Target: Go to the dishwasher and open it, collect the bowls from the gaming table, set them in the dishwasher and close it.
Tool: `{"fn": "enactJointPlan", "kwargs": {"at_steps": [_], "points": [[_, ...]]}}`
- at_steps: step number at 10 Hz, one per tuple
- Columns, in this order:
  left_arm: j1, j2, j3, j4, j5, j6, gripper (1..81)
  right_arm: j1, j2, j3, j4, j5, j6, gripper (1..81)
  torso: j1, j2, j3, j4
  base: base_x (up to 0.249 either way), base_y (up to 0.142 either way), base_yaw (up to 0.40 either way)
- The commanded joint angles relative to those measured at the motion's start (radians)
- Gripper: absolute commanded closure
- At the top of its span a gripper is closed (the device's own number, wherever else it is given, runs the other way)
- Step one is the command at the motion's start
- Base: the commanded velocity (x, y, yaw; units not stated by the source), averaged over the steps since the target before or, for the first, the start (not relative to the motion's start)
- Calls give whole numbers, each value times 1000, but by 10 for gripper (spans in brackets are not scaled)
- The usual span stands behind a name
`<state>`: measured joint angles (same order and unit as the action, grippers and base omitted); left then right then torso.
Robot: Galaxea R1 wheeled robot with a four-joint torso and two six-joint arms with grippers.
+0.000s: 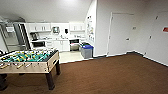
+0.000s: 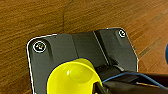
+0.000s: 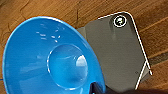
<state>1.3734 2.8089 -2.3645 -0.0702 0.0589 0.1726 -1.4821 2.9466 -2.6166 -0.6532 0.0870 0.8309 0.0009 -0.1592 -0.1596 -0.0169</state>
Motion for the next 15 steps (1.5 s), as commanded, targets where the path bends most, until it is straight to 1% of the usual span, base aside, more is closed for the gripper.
{"fn": "enactJointPlan", "kwargs": {"at_steps": [1, 15], "points": [[-73, -12, 10, 6, 45, 7, 811, 52, 10, 4, -26, -21, -9, 811, 0, 0, 0, 0, 141, 0, 0], [-69, -12, 10, 6, 45, 7, 811, 59, 21, -9, -34, -30, -9, 811, 0, 0, 0, 0, 156, 0, 0]]}}
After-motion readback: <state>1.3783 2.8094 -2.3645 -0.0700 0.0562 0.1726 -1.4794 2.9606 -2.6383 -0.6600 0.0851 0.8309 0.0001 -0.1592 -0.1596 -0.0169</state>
